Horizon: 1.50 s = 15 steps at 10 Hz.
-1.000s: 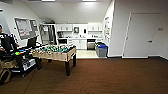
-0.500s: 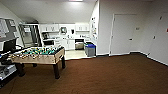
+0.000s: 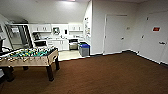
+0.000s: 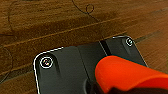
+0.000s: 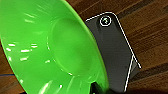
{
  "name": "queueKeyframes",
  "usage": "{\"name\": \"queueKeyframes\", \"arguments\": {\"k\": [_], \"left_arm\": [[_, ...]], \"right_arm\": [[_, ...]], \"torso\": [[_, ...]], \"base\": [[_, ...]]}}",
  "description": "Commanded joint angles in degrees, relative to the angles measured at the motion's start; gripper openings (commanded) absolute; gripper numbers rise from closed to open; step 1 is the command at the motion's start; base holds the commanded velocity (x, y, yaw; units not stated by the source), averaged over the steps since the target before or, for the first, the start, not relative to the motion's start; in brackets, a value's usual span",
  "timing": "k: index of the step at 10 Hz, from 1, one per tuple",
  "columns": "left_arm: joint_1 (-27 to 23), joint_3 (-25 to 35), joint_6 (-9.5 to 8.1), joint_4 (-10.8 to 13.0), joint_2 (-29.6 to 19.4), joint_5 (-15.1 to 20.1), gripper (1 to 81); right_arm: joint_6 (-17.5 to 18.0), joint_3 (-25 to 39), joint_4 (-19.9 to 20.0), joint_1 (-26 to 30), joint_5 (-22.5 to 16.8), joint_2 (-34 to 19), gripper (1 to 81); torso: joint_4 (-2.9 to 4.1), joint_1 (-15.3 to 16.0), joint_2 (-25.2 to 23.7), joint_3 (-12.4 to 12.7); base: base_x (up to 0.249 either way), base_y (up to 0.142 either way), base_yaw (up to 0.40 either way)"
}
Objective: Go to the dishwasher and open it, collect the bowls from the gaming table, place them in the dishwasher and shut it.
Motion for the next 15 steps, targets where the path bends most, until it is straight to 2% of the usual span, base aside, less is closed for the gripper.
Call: {"name": "queueKeyframes", "arguments": {"k": [1,11,15], "left_arm": [[-3.27,0.19,-0.21,-0.25,-0.81,1.67,1.0],[-3.10,0.29,-0.21,-0.17,-0.90,1.32,1.0],[-3.01,0.37,-0.21,0.01,-0.81,1.32,1.0]], "right_arm": [[-0.37,0.30,-1.04,3.44,-2.59,-0.09,1.0],[-0.37,0.22,-1.13,3.18,-2.59,-0.09,1.0],[-0.37,0.13,-1.13,3.09,-2.59,-0.09,1.0]], "torso": [[0.00,0.00,0.00,0.00],[0.00,0.00,0.00,0.00],[0.00,-0.01,-0.04,0.02]], "base": [[0.000,-0.097,0.000],[0.000,0.000,0.000],[0.082,0.000,0.000]]}}
